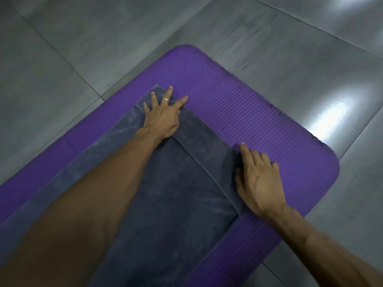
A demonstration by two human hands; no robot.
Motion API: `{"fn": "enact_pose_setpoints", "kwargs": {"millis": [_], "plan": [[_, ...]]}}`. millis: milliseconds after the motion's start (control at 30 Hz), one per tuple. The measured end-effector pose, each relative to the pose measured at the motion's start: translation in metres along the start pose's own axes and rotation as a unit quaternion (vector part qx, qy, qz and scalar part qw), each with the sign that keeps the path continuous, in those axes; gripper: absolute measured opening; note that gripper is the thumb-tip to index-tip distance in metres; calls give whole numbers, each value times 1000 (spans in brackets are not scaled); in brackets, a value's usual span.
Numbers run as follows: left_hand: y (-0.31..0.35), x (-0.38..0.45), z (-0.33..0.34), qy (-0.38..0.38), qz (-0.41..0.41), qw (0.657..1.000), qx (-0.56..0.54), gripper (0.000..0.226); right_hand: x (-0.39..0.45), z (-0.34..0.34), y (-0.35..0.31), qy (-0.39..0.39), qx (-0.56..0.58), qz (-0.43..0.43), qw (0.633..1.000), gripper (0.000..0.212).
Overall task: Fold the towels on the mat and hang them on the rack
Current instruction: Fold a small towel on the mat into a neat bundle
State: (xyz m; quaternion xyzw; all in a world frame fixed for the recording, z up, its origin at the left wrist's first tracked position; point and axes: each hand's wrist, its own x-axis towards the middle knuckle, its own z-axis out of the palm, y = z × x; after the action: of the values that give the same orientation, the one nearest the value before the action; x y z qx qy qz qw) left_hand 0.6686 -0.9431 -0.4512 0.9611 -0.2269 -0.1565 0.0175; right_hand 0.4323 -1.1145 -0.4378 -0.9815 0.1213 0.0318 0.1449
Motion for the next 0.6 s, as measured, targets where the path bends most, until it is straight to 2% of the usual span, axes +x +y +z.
{"fn": "enact_pose_setpoints", "kwargs": {"millis": [67, 133, 200, 300, 400, 600], "plan": [[-4, 6, -7, -11, 17, 1000, -9, 48, 10, -7, 2, -56, 31, 64, 996, 40], [-7, 7, -15, 18, 60, 998, 16, 30, 21, -11, 8, -124, 106, 127, 978, 33], [-6, 4, -24, 55, 90, 992, 75, 16, 28, -17, 12, -159, 150, 148, 965, 23], [1, 4, -37, 99, 90, 987, 93, 15, 35, -29, 15, -151, 168, 152, 962, 5], [3, 5, -46, 118, 90, 985, 86, 17, 36, -35, 14, -143, 163, 157, 964, 12], [-13, -18, -54, 128, 90, 988, 14, 23, 16, -58, 0, -105, 200, 108, 968, 11]]}}
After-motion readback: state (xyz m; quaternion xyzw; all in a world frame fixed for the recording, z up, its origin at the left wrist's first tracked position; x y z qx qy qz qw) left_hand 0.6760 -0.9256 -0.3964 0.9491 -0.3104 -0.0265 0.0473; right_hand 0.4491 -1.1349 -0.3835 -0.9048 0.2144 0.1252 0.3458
